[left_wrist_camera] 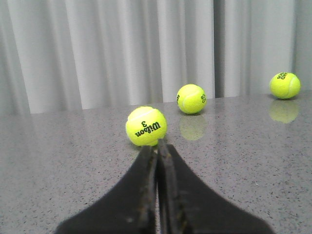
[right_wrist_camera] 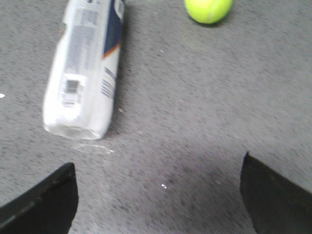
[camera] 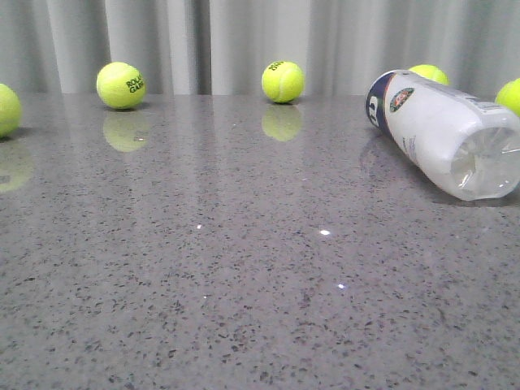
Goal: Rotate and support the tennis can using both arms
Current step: 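Move the right gripper toward the white-and-blue tennis can lying on its side, then grasp the can with the right gripper and lift it toward the table center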
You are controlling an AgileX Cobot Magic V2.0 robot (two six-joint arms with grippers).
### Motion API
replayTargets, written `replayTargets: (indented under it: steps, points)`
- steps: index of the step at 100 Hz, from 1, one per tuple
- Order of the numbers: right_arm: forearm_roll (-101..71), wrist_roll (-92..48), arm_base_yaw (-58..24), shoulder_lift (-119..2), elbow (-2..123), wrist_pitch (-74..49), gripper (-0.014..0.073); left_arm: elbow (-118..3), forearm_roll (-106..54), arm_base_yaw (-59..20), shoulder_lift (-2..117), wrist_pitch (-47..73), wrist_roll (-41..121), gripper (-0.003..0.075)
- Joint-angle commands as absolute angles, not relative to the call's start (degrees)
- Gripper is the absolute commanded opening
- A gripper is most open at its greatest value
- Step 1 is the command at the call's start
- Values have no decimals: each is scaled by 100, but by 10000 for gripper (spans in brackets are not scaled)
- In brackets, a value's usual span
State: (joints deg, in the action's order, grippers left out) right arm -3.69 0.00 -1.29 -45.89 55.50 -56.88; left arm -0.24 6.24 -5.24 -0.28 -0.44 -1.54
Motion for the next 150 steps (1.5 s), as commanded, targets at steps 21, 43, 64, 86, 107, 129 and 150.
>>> replayTargets:
  steps: [21, 43, 64, 86, 107, 129, 150]
  points:
    - [-1565, -948, -108, -6346, 6592, -4846, 642, 248, 618, -501, -241, -520, -210, -21]
    - [-1559, -1073, -535, -7563, 7326, -4499, 642, 248, 618, -501, -241, -520, -210, -21]
    - [-1536, -1077, -735, -8543, 7726, -4238, 642, 248, 618, -501, -241, -520, -210, -21]
    - [-1542, -1077, -735, -9255, 7745, -4087, 642, 248, 618, -501, -241, -520, -210, -21]
    - [-1554, -1077, -735, -9486, 7745, -4240, 610, 248, 618, -501, -241, -520, -210, -21]
    - [-1557, -1077, -735, -9474, 7766, -4464, 261, 248, 618, -501, -241, -520, -210, -21]
    - [-1557, -1238, -774, -9462, 8297, -5141, 205, 248, 618, -501, -241, -520, -210, -21]
